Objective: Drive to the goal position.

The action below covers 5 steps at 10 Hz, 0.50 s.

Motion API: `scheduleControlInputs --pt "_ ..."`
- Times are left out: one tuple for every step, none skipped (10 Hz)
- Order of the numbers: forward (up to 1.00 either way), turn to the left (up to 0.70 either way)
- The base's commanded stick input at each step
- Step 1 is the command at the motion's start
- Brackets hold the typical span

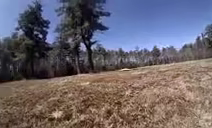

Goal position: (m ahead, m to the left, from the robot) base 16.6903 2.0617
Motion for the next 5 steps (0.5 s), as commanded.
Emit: scheduleControlInputs --pt "0.70 0.00" --pt "0.70 0.00" --pt "0.70 0.00" --pt "0.70 0.00" --pt "0.70 0.00"
